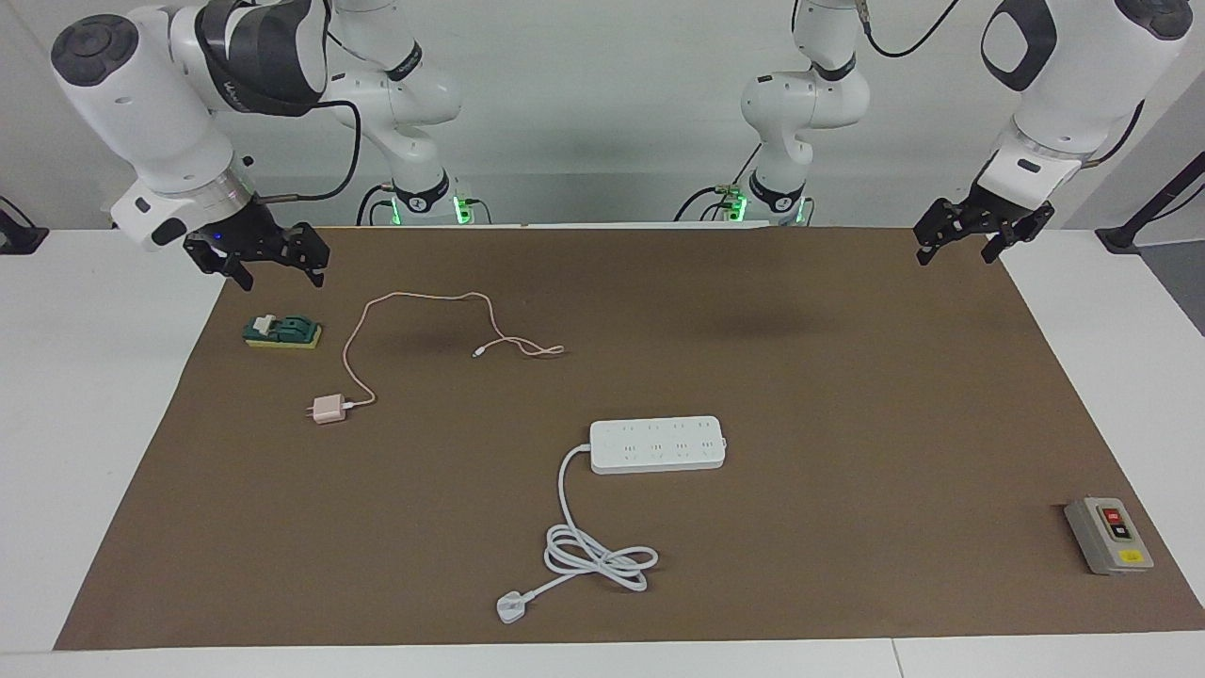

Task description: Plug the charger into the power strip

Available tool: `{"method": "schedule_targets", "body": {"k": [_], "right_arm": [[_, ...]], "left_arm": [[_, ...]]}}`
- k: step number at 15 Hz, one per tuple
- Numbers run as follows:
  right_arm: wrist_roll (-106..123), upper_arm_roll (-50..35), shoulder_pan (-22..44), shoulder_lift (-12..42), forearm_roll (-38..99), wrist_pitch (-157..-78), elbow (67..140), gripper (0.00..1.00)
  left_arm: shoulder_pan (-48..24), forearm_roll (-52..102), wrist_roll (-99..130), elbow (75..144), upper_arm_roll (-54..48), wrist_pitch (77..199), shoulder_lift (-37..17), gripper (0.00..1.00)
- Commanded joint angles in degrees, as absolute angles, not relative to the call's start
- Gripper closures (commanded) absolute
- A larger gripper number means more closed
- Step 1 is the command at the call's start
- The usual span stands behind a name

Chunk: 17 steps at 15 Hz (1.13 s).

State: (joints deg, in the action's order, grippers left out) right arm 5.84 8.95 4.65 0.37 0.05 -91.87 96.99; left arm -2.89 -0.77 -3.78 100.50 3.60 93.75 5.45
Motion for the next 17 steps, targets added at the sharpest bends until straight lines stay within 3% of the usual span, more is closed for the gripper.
{"method": "schedule_targets", "body": {"k": [1, 17], "right_arm": [[6.24, 9.05, 4.66, 0.97, -0.70, -90.53, 95.89, 0.00], [5.81, 7.21, 3.52, -0.70, 0.26, -94.29, 99.23, 0.00]], "left_arm": [[-3.69, -1.58, -2.99, 102.30, 4.13, 94.48, 7.12, 0.00], [-3.78, -1.58, -2.99, 101.95, 4.04, 94.39, 7.73, 0.00]]}}
